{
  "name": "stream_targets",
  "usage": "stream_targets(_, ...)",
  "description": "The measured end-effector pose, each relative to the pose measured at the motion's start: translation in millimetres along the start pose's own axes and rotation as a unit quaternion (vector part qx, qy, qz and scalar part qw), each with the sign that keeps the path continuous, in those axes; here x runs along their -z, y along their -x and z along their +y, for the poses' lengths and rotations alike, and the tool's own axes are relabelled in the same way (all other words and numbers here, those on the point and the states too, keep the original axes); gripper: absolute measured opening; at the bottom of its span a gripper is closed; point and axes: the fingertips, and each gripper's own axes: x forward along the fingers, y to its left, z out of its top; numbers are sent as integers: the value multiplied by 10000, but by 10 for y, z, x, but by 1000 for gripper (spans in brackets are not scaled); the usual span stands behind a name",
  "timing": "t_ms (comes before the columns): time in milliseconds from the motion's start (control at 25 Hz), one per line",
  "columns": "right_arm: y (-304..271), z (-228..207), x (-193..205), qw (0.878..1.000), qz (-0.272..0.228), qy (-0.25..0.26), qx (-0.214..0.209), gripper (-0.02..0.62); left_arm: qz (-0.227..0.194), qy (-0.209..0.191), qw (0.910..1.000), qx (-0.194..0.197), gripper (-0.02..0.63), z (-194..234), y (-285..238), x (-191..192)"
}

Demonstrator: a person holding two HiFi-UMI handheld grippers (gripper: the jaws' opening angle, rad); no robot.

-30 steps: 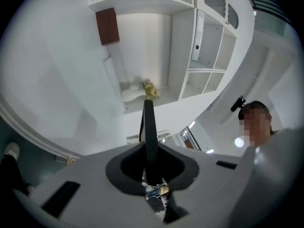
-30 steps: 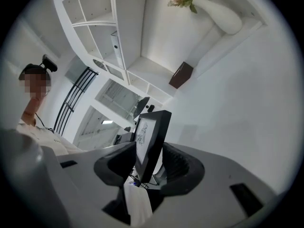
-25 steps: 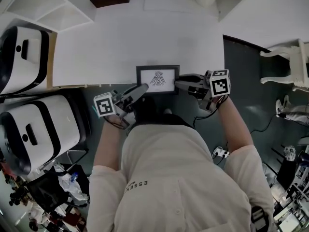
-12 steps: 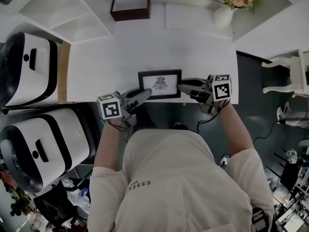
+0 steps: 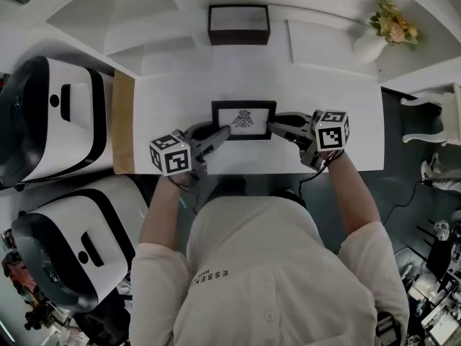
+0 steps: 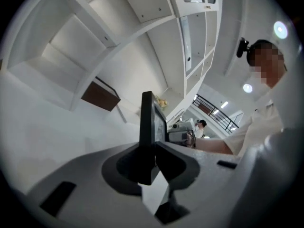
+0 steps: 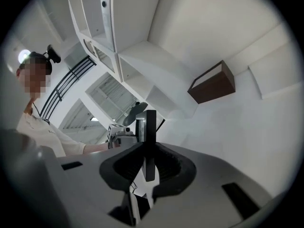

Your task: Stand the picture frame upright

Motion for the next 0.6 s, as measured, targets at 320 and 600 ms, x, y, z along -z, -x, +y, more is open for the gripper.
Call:
stream_targets(320, -762, -308, -342, 9980, -80, 156, 608, 84, 145, -373, 9989, -256, 77, 748, 356, -378)
stream_targets(600, -1098, -689, -532, 9937, -54, 390, 1047, 86, 74, -608, 9977, -294, 84, 1285, 360, -554)
